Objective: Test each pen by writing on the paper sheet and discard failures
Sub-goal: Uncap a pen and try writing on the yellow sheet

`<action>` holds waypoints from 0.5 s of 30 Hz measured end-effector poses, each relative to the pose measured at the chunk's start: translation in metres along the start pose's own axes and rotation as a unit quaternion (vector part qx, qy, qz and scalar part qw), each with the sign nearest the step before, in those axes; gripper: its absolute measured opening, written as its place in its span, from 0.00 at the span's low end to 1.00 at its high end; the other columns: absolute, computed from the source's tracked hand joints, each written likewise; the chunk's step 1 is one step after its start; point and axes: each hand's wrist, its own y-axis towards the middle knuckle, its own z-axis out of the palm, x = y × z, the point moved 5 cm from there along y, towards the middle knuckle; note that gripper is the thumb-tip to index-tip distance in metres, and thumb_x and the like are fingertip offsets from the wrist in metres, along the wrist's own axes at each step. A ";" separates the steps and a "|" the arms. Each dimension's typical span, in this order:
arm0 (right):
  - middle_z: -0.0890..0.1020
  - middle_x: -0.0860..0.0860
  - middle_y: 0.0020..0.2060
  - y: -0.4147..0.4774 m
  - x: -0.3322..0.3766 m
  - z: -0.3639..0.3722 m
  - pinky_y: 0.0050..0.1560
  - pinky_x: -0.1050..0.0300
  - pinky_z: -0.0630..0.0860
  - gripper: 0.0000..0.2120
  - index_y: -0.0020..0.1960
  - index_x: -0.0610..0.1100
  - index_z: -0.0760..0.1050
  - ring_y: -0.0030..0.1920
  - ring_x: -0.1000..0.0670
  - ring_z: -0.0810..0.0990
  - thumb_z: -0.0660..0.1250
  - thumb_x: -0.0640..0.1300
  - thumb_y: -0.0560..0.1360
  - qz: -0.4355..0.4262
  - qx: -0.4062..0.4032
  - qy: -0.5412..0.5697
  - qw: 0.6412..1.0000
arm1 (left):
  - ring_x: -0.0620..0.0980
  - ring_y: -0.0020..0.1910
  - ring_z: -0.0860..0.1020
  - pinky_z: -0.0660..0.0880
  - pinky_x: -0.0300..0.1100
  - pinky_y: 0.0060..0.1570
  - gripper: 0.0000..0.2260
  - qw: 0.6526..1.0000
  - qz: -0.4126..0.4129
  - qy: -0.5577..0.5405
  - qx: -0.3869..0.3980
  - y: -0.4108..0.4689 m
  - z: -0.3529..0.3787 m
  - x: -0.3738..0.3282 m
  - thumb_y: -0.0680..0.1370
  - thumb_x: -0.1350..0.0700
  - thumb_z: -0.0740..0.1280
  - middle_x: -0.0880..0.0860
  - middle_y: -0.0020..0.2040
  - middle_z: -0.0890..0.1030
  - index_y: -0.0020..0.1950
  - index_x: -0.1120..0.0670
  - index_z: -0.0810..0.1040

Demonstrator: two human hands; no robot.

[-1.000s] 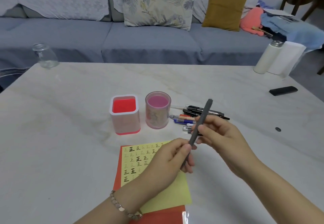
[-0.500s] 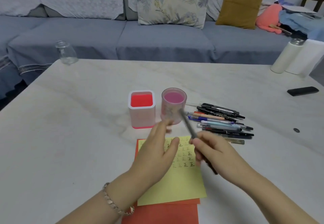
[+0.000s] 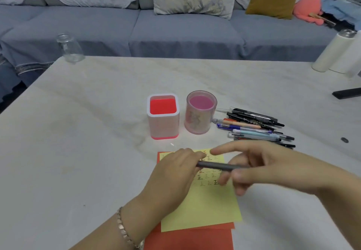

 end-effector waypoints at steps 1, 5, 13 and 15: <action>0.84 0.44 0.48 -0.002 0.001 -0.003 0.42 0.60 0.77 0.24 0.58 0.51 0.77 0.42 0.47 0.82 0.76 0.50 0.64 -0.024 0.017 0.081 0.996 | 0.45 0.39 0.69 0.64 0.37 0.38 0.11 0.999 -0.037 -0.027 0.007 0.000 -0.001 0.001 0.77 0.52 0.56 0.48 0.39 0.77 0.54 0.53 0.74; 0.79 0.47 0.31 0.017 -0.008 -0.007 0.27 0.66 0.69 0.19 0.47 0.44 0.79 0.29 0.52 0.75 0.74 0.56 0.64 -0.102 -0.151 0.191 0.965 | 0.42 0.32 0.69 0.62 0.37 0.32 0.13 0.961 -0.174 -0.209 0.046 -0.005 0.008 -0.001 0.80 0.47 0.52 0.41 0.30 0.71 0.57 0.48 0.72; 0.62 0.56 0.17 0.055 -0.045 0.019 0.25 0.62 0.60 0.22 0.26 0.46 0.59 0.21 0.55 0.62 0.64 0.46 0.76 -0.060 -0.426 0.091 0.898 | 0.43 0.33 0.68 0.64 0.42 0.36 0.09 0.948 -0.172 -0.253 0.081 -0.004 0.021 -0.012 0.78 0.47 0.50 0.45 0.33 0.70 0.46 0.48 0.67; 0.60 0.55 0.19 0.059 -0.050 0.024 0.25 0.62 0.59 0.23 0.26 0.46 0.57 0.22 0.54 0.60 0.63 0.42 0.76 -0.060 -0.421 0.149 0.893 | 0.43 0.30 0.68 0.62 0.40 0.32 0.09 0.955 -0.164 -0.237 0.073 -0.006 0.019 -0.011 0.77 0.47 0.51 0.45 0.30 0.70 0.45 0.49 0.67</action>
